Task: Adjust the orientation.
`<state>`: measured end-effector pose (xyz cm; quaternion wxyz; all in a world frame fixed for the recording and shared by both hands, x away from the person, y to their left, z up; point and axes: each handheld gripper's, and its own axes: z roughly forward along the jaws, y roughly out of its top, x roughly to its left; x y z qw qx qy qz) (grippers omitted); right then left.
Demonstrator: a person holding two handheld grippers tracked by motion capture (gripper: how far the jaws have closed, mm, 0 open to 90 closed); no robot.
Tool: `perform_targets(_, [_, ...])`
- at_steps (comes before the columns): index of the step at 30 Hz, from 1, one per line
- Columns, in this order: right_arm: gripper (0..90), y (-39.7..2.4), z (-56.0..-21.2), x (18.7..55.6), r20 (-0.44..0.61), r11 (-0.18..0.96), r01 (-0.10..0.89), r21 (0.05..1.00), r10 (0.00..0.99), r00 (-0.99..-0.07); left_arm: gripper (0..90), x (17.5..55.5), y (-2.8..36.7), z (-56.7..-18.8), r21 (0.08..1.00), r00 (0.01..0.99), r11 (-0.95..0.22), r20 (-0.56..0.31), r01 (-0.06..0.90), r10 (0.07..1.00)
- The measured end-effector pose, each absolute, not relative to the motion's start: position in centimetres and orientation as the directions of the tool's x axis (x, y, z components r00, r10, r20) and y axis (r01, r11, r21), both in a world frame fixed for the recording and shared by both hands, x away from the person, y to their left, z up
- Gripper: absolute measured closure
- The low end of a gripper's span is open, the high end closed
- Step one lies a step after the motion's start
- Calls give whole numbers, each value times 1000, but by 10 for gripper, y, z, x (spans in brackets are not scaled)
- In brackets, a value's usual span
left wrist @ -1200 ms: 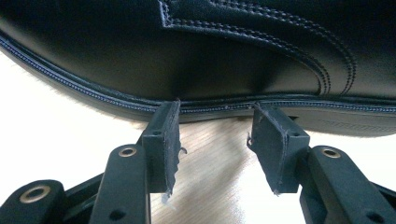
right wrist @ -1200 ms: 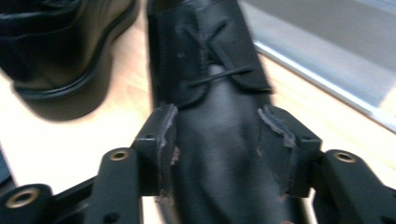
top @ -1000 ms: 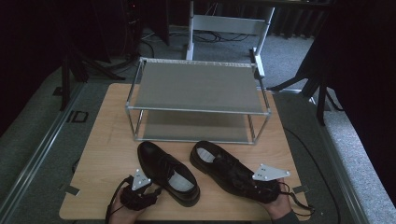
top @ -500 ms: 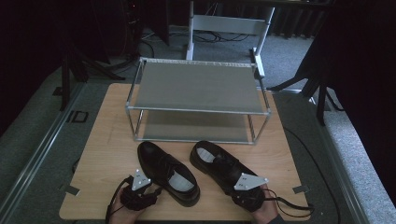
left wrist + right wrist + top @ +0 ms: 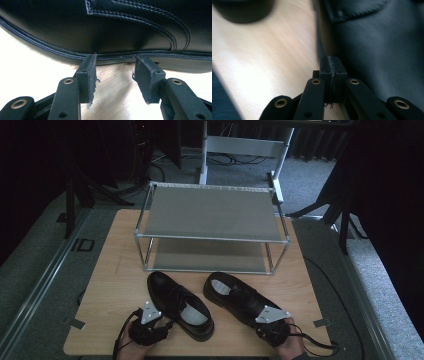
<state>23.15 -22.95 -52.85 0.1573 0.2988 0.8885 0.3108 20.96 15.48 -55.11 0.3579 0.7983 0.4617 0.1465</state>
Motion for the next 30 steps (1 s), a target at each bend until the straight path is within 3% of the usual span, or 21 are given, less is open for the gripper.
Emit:
perform_targets(15, [897, -272, -529, 272, -108, 537, 537, 650, 765, -634, 526, 210, 155, -551, 706, 531, -316, -100, 634, 842])
perform_targets(24, [888, -277, -527, 299, -97, 485, 609, 628, 825, -557, 525, 210, 155, -551, 707, 531, -315, -101, 634, 841])
perform_targets(26, [805, -273, -521, 294, -113, 483, 607, 631, 831, -544, 525, 210, 155, -551, 707, 531, -314, -101, 634, 842])
perform_targets(27, [805, -273, -521, 294, -113, 483, 607, 631, 831, -544, 524, 210, 155, -551, 707, 531, -314, -101, 634, 842])
perform_targets(30, [608, -259, -497, 284, -76, 446, 559, 699, 823, -563, 524, 210, 155, -551, 707, 530, -314, -101, 634, 842])
